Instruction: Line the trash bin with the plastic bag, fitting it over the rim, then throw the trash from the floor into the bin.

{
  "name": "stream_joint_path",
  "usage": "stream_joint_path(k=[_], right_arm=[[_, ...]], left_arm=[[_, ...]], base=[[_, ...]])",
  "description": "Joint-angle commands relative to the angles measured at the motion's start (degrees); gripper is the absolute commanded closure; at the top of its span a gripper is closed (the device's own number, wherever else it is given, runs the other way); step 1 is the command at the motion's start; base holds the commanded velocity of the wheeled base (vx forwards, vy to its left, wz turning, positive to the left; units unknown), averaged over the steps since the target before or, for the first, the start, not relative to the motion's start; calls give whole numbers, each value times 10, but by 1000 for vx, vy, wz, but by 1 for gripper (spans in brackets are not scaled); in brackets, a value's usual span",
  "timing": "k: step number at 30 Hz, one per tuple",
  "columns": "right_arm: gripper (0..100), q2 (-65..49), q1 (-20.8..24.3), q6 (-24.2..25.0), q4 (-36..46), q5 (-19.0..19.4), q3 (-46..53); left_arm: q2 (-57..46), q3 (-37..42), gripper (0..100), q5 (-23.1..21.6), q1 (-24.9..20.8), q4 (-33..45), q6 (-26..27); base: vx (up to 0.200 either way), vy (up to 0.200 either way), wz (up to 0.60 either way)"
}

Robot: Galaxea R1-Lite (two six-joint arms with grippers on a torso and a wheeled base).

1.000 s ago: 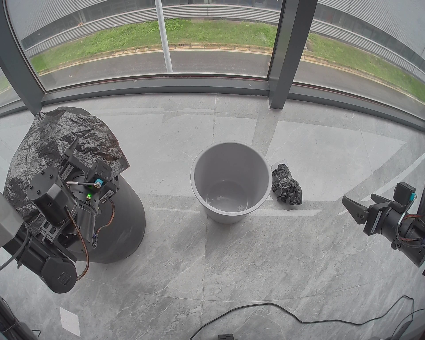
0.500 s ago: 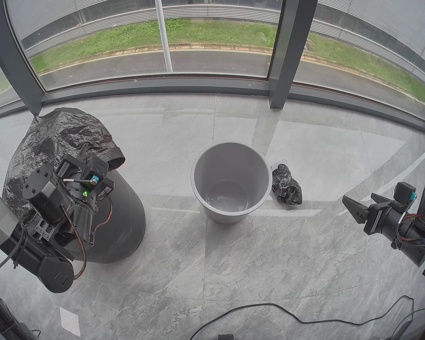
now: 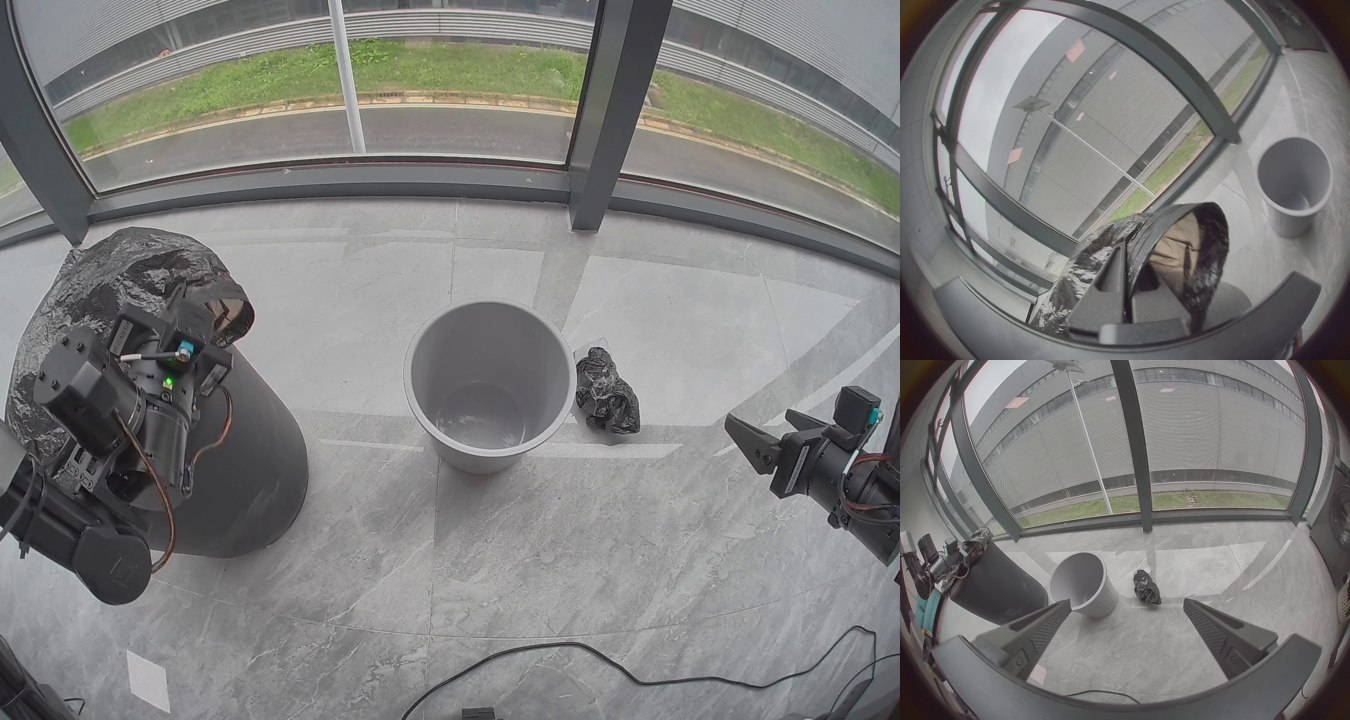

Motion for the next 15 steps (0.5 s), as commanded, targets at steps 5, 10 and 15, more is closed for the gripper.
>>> stream_joint_path(k=[5, 10, 15], right_arm=[[0, -8, 4, 0, 0, 0, -1], [0, -8, 4, 0, 0, 0, -1], [0, -9, 7, 0, -1, 0, -1]], left_arm=[[-2, -169, 100, 35, 19, 7, -34], [-13, -227, 100, 39, 19, 59, -56], [-35, -243, 100, 39, 16, 124, -100]], base=[[0, 0, 0], [0, 0, 0], [0, 0, 0]])
